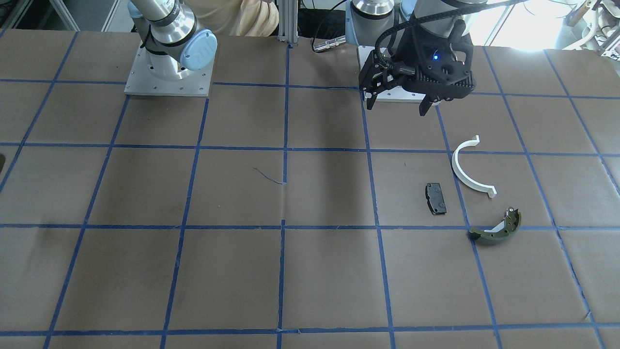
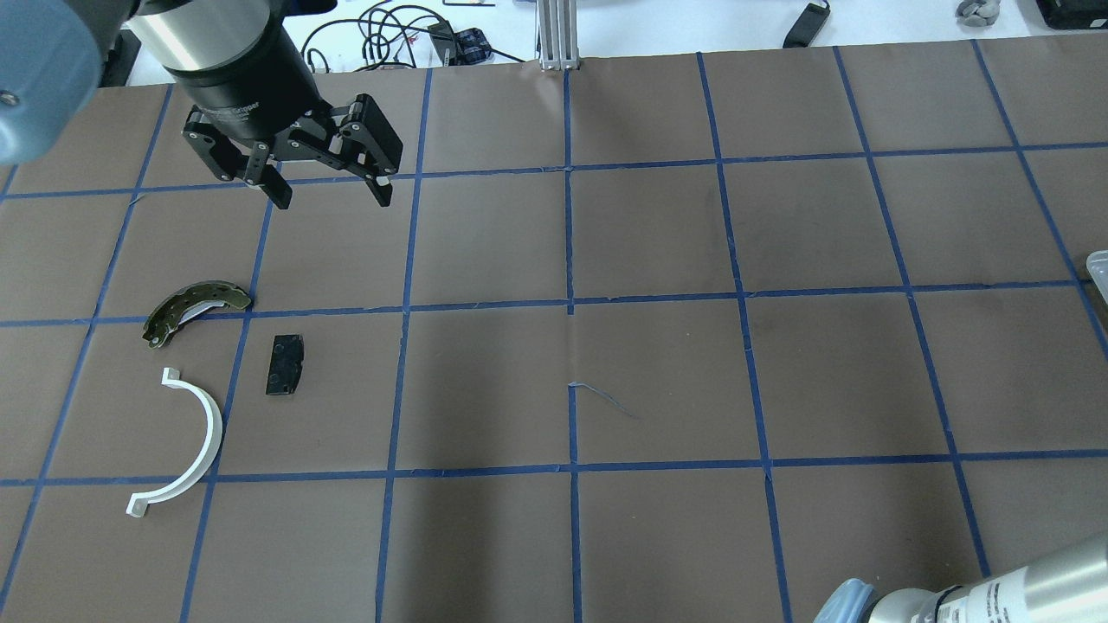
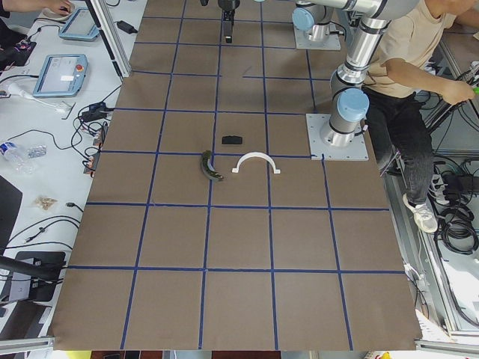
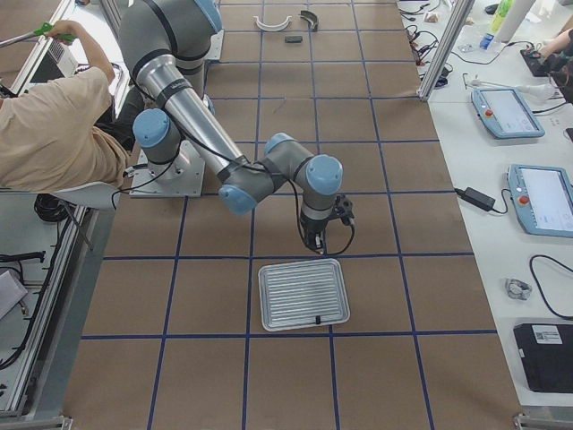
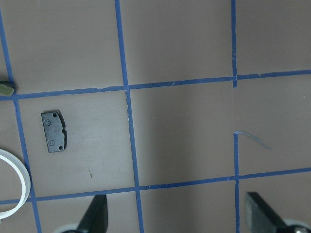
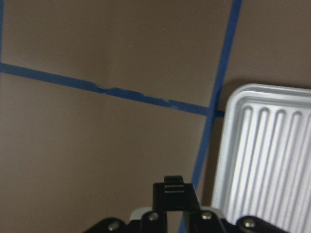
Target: Place bearing gear from tray to pile
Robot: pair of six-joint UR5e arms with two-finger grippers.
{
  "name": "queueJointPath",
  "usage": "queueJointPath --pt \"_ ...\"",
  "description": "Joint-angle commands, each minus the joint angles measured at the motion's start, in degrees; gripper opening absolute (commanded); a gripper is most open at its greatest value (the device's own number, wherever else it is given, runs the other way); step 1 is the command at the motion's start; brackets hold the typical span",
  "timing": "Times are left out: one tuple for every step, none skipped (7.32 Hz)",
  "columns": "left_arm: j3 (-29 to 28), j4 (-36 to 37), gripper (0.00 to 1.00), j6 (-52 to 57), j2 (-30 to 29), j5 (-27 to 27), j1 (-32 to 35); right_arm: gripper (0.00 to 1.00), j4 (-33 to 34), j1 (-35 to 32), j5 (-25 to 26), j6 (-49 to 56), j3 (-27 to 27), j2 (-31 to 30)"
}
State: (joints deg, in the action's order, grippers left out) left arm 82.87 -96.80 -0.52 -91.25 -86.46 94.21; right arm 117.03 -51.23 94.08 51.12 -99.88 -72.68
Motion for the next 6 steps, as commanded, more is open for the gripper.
queueJointPath --pt "0.01 0.04 1.0 -0.27 -0.24 0.06 0.09 0.0 -0.05 -13.75 -0.65 -20.59 -5.22 -5.68" --pt "0.01 0.12 1.0 -0.19 -0.24 0.06 0.09 0.0 -0.14 -21.47 -0.13 -30.71 -5.76 -6.5" --pt "0.01 0.12 1.0 -0.1 -0.24 0.06 0.01 0.0 -0.14 -28.68 -0.04 -40.91 -5.94 -6.42" --pt "0.01 0.12 1.0 0.34 -0.24 0.06 -0.08 0.0 -0.05 -36.24 -0.9 -52.32 -5.94 -6.24" --pt "0.01 0.12 1.0 0.25 -0.24 0.06 -0.08 0.0 0.39 -43.62 -1.44 -60.79 -5.42 -5.72" --pt "0.01 0.12 1.0 0.34 -0.24 0.06 -0.08 0.0 0.83 -49.18 -3.44 -70.44 -5.59 -5.19"
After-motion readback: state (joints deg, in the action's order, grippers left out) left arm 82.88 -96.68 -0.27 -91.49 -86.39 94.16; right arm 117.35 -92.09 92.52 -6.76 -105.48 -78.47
